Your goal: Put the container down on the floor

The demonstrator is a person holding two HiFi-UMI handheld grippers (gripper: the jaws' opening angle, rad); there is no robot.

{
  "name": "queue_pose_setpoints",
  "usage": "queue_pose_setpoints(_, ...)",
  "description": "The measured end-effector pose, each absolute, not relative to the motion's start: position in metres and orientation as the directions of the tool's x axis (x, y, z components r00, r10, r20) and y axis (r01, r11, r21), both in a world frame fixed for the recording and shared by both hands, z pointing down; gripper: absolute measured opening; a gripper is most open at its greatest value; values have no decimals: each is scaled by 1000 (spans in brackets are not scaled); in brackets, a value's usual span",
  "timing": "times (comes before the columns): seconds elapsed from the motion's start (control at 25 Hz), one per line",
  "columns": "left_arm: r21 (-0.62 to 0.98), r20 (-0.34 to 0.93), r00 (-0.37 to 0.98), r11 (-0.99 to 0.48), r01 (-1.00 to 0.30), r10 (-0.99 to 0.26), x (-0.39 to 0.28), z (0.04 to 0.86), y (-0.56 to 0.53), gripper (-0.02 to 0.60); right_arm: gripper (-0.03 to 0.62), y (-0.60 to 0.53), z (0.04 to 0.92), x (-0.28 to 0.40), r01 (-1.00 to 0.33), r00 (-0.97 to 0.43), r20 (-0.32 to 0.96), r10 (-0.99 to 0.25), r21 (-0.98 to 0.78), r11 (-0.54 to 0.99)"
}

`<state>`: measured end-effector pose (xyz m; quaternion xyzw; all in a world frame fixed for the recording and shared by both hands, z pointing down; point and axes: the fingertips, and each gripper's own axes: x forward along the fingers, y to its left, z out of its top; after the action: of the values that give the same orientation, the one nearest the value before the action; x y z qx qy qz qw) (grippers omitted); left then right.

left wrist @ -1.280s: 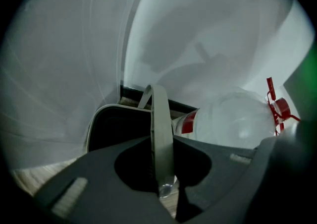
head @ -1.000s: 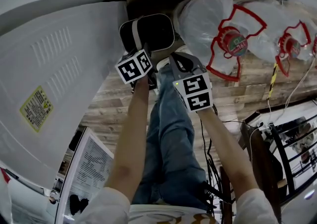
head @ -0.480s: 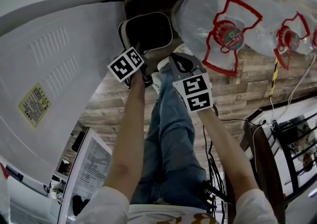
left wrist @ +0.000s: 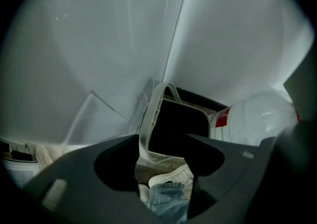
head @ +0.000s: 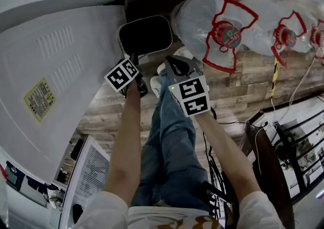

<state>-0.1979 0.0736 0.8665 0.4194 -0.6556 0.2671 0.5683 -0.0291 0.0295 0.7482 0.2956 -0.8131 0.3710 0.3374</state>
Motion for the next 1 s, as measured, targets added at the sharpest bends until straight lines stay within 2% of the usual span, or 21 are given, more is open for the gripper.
queue_pose_setpoints(0.24, 126, 966, -14, 520, -845, -257, -198, 847, 75, 267, 29, 19, 722, -40, -717, -613, 747, -257, -388, 579)
queue_pose_setpoints(0.44, 133, 953, -4, 429, -894, -304, -185, 829, 58, 212, 29, 14, 715, -38, -714, -602, 749, -279, -348, 608)
queue_pose_setpoints(0.52, 143, 941, 0, 399, -906, -337, -181, 817, 50, 151, 29, 11, 710, -37, -713, -598, 749, -285, -335, 616)
queue_pose_setpoints(0.6, 154, 924, -6, 388, -909, -383, -182, 800, 39, 30, 29, 6, 702, -37, -720, -594, 746, -302, -325, 614)
queue_pose_setpoints(0.68, 169, 907, -5, 375, -911, -421, -181, 781, 28, 3, 29, 0, 691, -38, -728, -591, 740, -322, -317, 608)
queue_pose_setpoints(1.0, 289, 846, 77, 333, -898, -527, -167, 712, 1, 2, 29, -12, 639, -42, -735, -593, 712, -377, -288, 614)
